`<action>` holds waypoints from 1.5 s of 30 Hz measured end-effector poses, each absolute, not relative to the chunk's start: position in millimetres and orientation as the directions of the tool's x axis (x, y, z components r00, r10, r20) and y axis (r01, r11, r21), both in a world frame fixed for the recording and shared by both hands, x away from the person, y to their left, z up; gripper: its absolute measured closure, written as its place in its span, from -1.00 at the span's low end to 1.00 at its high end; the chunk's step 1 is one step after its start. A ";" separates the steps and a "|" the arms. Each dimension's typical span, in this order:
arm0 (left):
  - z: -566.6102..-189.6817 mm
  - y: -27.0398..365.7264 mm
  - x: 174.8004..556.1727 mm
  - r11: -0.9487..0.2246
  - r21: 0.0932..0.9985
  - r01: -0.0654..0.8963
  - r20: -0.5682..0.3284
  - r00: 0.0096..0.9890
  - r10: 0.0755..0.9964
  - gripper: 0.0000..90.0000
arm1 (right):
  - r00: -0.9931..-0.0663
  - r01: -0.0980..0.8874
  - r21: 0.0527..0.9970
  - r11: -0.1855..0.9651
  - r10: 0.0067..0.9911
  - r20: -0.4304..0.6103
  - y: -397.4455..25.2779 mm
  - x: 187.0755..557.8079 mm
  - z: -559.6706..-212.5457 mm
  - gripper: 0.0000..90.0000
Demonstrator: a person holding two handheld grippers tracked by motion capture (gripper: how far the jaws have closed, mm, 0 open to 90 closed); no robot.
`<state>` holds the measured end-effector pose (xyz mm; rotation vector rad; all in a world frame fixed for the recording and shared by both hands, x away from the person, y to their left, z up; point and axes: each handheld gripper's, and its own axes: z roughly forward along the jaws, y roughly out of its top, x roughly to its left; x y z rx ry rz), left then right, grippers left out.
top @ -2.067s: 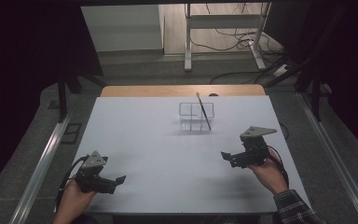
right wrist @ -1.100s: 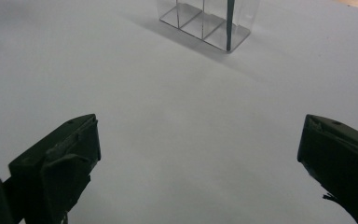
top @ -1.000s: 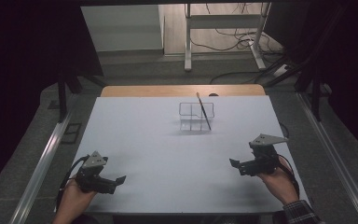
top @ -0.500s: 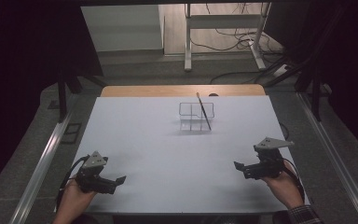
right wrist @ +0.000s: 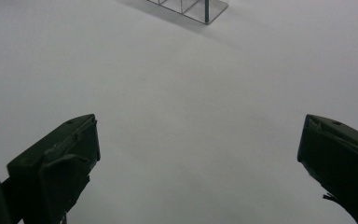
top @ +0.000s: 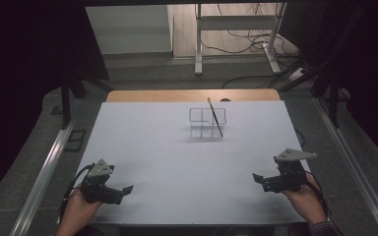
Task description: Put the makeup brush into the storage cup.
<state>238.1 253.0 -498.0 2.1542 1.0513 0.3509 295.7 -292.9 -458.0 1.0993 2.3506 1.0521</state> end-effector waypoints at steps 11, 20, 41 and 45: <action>-498.4 252.1 238.6 -0.423 0.694 0.583 -0.063 0.634 0.771 -1.00 | -0.626 0.520 0.740 0.426 0.780 -0.009 -302.3 289.9 -457.8 -1.00; -498.3 252.1 239.4 -0.431 0.691 0.580 -0.059 0.639 0.767 -1.00 | -0.603 0.533 0.737 0.416 0.798 -0.013 -313.1 283.4 -458.0 -1.00; -498.7 251.3 239.9 -0.428 0.691 0.582 -0.063 0.639 0.767 -1.00 | -0.561 0.556 0.723 0.409 0.827 -0.036 -334.2 269.4 -460.0 -1.00; -498.8 251.4 240.0 -0.429 0.690 0.583 -0.062 0.638 0.767 -1.00 | -0.556 0.564 0.718 0.408 0.830 -0.035 -337.5 268.1 -461.4 -1.00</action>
